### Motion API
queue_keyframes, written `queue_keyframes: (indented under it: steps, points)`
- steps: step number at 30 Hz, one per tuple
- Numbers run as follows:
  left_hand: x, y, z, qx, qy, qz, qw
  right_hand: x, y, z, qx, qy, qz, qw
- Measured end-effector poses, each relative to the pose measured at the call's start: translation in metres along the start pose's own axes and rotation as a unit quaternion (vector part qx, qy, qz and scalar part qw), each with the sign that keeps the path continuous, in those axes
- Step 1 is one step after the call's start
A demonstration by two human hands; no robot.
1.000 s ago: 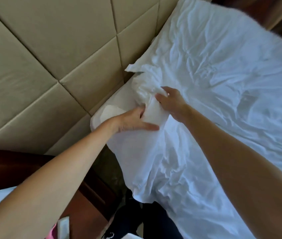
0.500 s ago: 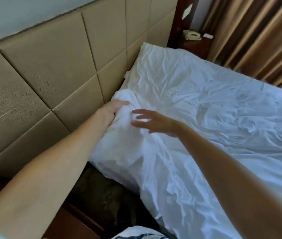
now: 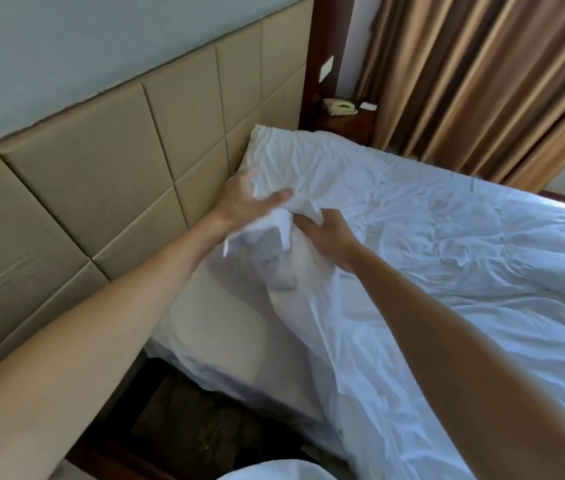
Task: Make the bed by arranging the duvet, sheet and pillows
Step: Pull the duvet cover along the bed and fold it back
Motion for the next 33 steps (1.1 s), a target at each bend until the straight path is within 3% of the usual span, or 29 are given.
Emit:
queue_keyframes:
  steps: [2,4,6,8,10,13,15,19,24,27,31,33]
  points:
    - [0.016,-0.027,-0.020,0.128,0.122,0.112,0.978,0.002,0.009,0.006,0.008,0.022,-0.013,1.000]
    - [0.031,-0.033,-0.038,0.179,0.214,0.273,0.921,0.003,0.011,0.012,0.016,0.031,-0.024,0.999]
    - [0.030,-0.022,-0.040,0.191,0.207,0.422,0.862,-0.001,0.012,0.016,0.025,0.020,-0.010,0.999]
    - [0.027,-0.021,-0.036,0.228,0.142,0.478,0.836,-0.006,0.013,0.018,0.039,0.016,-0.004,0.999]
    - [0.018,-0.031,-0.030,0.272,0.060,0.430,0.859,-0.007,0.018,0.019,0.031,0.038,-0.024,0.999]
    - [-0.006,-0.051,-0.009,0.268,-0.075,0.377,0.884,-0.002,0.029,0.021,0.014,0.074,-0.064,0.995]
    - [-0.020,-0.069,0.004,0.258,-0.136,0.332,0.897,0.001,0.036,0.020,0.012,0.088,-0.029,0.996]
    - [-0.035,-0.105,0.029,0.247,-0.209,0.323,0.889,-0.014,0.041,0.023,-0.005,0.102,0.054,0.993]
    - [-0.060,-0.110,0.093,0.127,-0.291,0.238,0.918,-0.036,-0.017,0.039,-0.002,0.125,-0.212,0.969]
    - [-0.056,-0.123,0.126,0.132,-0.271,0.219,0.928,-0.068,-0.053,0.069,0.015,0.051,-0.261,0.964]
    - [-0.042,-0.129,0.154,0.194,-0.156,0.165,0.954,-0.138,-0.065,0.114,0.029,-0.057,-0.264,0.962]
    - [-0.026,-0.127,0.165,0.206,-0.086,0.204,0.953,-0.166,-0.055,0.138,0.002,-0.090,-0.257,0.962]
Point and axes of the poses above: each hand's wrist, its own z-axis towards the middle knuckle, its own x-axis out of the palm, y = z × x, the point moved 8 cm from there along z, towards the middle knuckle, and after that the axes turned 3 degrees about -x, right-handed, at the moved point
